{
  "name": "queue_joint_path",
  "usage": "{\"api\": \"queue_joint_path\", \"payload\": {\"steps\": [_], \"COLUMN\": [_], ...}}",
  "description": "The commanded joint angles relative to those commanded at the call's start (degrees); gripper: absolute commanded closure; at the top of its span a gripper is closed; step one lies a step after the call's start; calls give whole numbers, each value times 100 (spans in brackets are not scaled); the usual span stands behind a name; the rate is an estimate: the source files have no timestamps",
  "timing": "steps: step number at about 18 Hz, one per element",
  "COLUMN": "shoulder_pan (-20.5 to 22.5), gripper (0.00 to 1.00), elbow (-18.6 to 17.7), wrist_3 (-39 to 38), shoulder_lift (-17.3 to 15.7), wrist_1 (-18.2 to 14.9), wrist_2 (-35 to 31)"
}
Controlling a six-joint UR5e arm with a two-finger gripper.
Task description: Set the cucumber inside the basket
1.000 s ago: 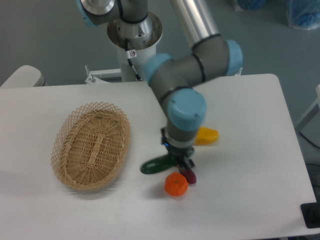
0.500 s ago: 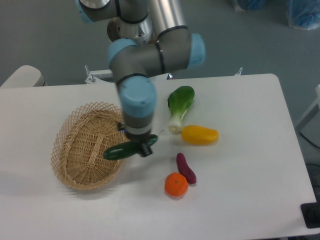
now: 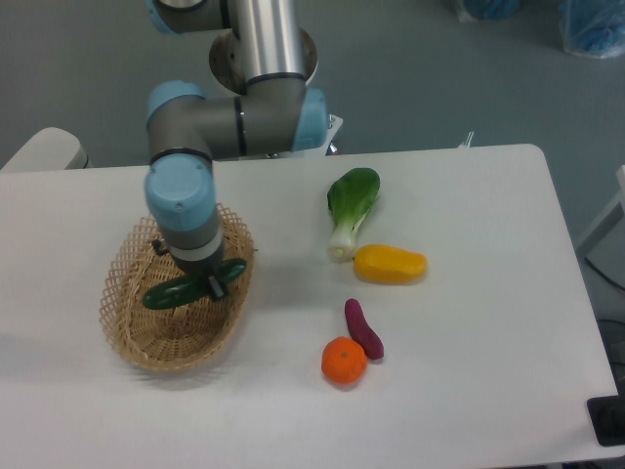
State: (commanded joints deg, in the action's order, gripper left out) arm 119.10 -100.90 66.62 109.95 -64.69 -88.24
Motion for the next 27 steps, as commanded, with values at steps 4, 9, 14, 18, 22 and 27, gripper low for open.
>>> {"api": "queue_joint_path", "payload": {"steps": [4, 9, 14, 18, 22, 27], "shoulder_pan": [-36, -18, 298, 640, 957, 1633], "gripper": [0, 0, 0, 0, 0, 0], "elbow": [17, 96, 439, 737, 1282, 2108], "wrist_3": [27, 9, 61, 123, 457, 1123], "shoulder_lift": [62, 62, 123, 255, 562, 1063], "wrist_1": [26, 9, -9, 18, -17, -114], "wrist_2": [35, 18, 0, 0, -17, -18]}}
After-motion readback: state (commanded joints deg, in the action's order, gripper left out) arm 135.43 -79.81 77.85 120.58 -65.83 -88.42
